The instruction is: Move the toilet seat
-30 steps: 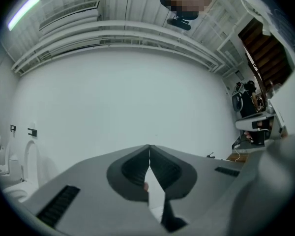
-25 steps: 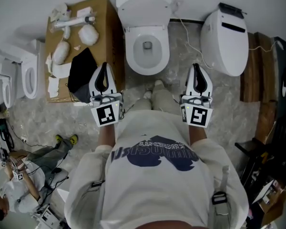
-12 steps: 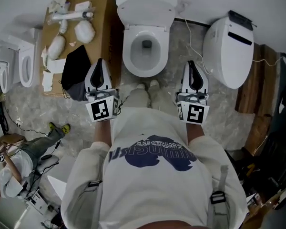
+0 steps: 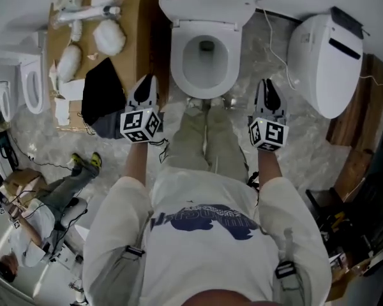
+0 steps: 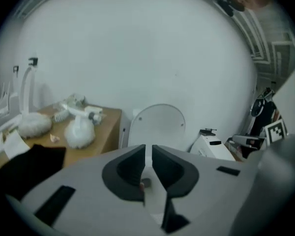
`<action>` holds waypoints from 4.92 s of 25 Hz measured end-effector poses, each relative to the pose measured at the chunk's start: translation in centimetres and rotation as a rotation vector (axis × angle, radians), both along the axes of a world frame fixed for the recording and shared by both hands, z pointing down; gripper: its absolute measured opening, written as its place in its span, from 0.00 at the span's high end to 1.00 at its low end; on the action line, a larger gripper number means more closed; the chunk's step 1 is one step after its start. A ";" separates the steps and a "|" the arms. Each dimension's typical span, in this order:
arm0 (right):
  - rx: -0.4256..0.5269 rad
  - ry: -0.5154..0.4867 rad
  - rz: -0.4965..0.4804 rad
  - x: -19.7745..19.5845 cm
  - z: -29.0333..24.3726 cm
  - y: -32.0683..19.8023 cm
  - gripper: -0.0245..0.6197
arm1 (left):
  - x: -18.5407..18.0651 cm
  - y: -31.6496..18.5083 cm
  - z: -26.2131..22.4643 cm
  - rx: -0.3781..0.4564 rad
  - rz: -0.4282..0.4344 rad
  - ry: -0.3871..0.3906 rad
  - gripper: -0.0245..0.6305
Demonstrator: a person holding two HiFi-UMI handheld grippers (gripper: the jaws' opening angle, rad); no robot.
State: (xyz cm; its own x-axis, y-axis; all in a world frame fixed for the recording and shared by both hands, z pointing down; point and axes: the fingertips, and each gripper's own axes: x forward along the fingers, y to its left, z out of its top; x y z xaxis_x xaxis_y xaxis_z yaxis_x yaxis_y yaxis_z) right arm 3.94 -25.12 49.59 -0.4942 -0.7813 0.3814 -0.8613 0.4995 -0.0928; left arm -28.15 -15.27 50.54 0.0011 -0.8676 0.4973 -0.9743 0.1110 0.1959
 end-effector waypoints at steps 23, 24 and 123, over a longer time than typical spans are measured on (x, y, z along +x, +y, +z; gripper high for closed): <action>-0.816 -0.545 0.159 0.7 39.1 6.0 0.52 | 0.5 4.1 36.6 -0.379 -0.017 0.607 0.60; -0.824 -0.558 0.155 0.5 39.6 6.2 0.51 | 0.7 4.2 37.2 -0.378 -0.011 0.617 0.59; -0.892 -0.851 0.089 -3.8 20.0 1.6 0.56 | 1.1 -2.0 20.1 -0.324 -0.141 0.893 0.52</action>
State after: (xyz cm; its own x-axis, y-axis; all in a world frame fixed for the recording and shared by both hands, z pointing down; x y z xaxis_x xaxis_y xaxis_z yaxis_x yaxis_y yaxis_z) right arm 0.15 -23.50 69.61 -0.8042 -0.4564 0.3808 -0.3875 -0.0832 -0.9181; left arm -27.00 -17.30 70.61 0.4023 -0.7093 0.5788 -0.4538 0.3946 0.7990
